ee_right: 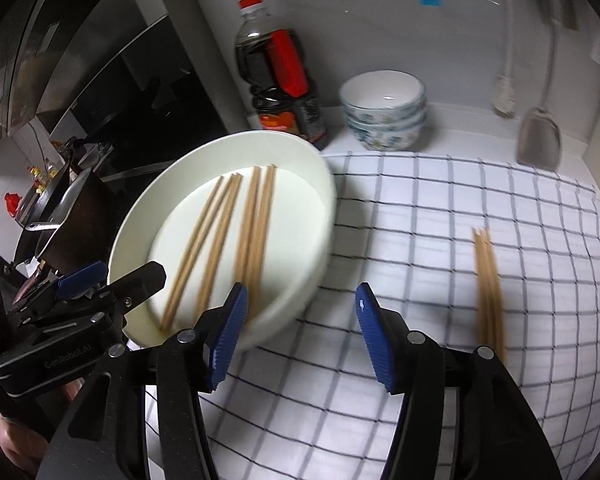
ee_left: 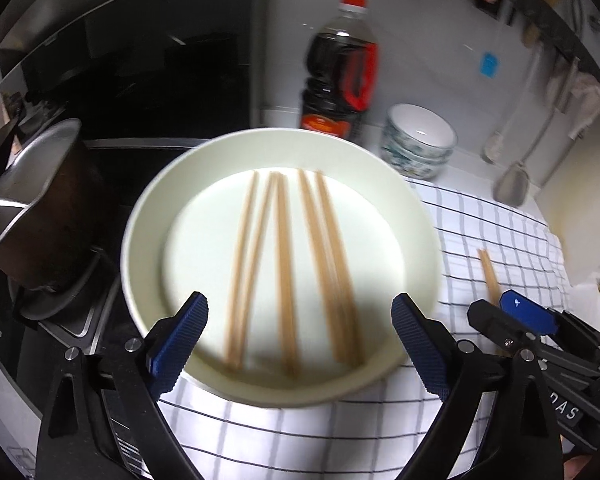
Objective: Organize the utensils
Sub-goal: 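Move both open grippers back from the dish to the chopstick pile, then close the right gripper on a chopstick while the left gripper grasps another chopstick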
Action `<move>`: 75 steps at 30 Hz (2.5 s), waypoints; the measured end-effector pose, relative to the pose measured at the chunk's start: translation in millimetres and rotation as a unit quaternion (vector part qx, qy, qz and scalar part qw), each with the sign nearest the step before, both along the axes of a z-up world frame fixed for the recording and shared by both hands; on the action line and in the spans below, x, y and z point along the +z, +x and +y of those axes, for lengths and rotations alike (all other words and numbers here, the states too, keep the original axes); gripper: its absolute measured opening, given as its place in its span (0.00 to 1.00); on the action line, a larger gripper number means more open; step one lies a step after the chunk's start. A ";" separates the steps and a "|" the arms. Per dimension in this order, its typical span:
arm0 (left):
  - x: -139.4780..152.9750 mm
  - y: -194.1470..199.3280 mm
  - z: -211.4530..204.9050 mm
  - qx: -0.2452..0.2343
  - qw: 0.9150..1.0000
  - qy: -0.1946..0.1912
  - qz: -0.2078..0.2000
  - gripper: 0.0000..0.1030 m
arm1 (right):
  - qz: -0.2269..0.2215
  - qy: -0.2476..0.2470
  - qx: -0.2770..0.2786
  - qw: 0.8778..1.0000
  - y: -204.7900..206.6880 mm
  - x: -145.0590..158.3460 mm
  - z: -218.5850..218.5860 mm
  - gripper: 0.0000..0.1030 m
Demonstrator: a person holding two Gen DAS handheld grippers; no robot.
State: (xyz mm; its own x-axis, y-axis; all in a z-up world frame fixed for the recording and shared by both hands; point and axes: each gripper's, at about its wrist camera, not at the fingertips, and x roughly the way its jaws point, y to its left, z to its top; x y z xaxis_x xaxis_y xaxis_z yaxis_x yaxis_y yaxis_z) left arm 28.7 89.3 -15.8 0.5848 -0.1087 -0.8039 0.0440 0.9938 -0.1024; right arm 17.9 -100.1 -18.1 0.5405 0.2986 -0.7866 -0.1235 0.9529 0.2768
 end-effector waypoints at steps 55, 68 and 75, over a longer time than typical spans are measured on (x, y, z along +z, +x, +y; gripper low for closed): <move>-99.9 -7.7 -186.7 -0.107 0.993 0.003 0.040 0.89 | 0.003 -0.127 -0.049 0.991 -32.3 -112.3 -143.9 0.34; -112.4 -5.4 -212.1 -0.126 0.991 0.007 0.051 0.89 | 0.004 -0.122 -0.086 0.989 -37.3 -113.3 -175.6 0.06; -121.3 -8.2 -224.6 -0.134 0.989 0.024 0.057 0.89 | 0.005 -0.119 -0.099 0.988 -43.7 -113.8 -188.6 0.06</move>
